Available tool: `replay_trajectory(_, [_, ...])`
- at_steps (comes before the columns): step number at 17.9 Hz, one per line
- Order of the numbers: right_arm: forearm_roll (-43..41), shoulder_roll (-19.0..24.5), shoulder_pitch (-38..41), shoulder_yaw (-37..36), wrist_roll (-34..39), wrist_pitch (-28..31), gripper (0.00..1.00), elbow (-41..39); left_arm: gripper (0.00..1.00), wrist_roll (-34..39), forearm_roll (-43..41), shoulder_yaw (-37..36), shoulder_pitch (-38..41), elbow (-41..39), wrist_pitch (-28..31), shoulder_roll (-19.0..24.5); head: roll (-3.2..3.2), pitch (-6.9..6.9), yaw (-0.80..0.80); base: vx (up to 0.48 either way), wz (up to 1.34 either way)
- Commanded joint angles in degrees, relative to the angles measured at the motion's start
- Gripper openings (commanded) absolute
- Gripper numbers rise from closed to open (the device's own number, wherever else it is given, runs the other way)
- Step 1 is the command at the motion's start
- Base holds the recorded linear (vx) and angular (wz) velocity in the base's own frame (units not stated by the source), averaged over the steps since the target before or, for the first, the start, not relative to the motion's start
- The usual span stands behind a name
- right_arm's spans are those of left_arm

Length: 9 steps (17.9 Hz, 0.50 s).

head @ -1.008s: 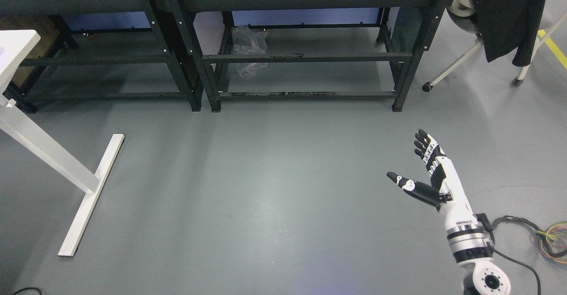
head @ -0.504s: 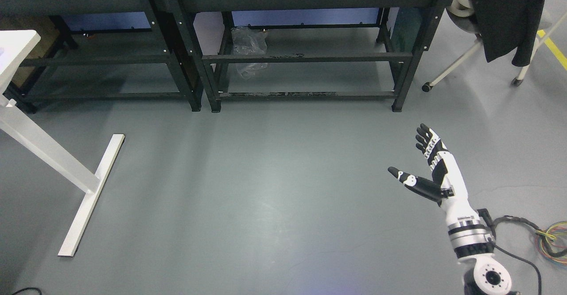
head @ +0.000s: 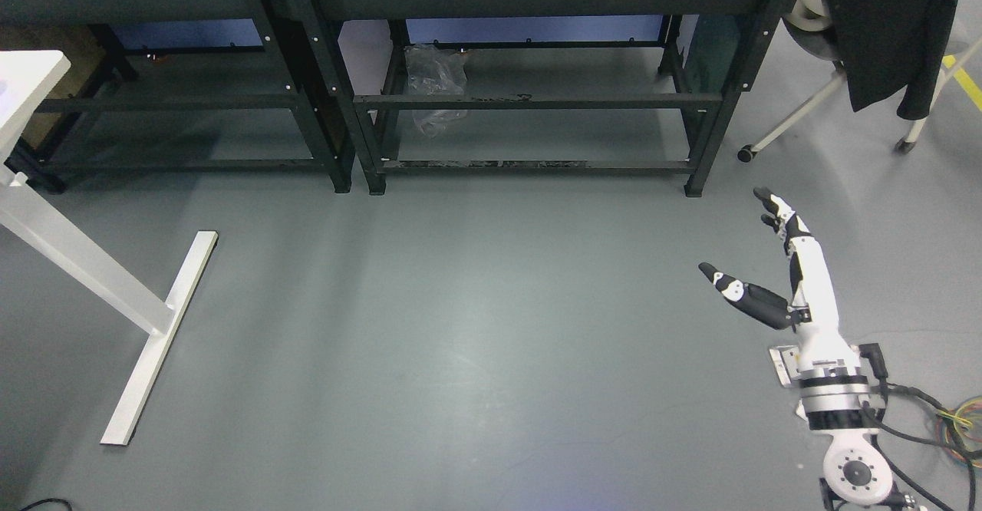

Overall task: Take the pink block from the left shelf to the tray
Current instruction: 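Raise the right hand and approach the green tray on the shelf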

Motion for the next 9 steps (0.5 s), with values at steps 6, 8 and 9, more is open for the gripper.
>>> replay_trajectory(6, [40.4,-3.7,-0.6,-0.8,-4.3,-4.3,0.98,-0.3,1.00,0.0,0.0,0.0,-1.7,-1.0,0.0,1.0,0.00,0.00,0.00,0.137,0.11])
replay_trajectory(8, [48.5,-3.7,-0.6,-0.8,-9.0,-3.5,0.96,-0.3,1.00,0.0,0.0,0.0,-1.8,-1.0,0.0,1.0,0.00,0.00,0.00,0.166,0.12])
replay_trajectory(9, [53.9,-3.5,-0.5,-0.7,-13.3,-2.7,0.96,-0.3,1.00,0.0,0.0,0.0,-1.7,-1.0,0.0,1.0,0.00,0.00,0.00,0.176,0.09])
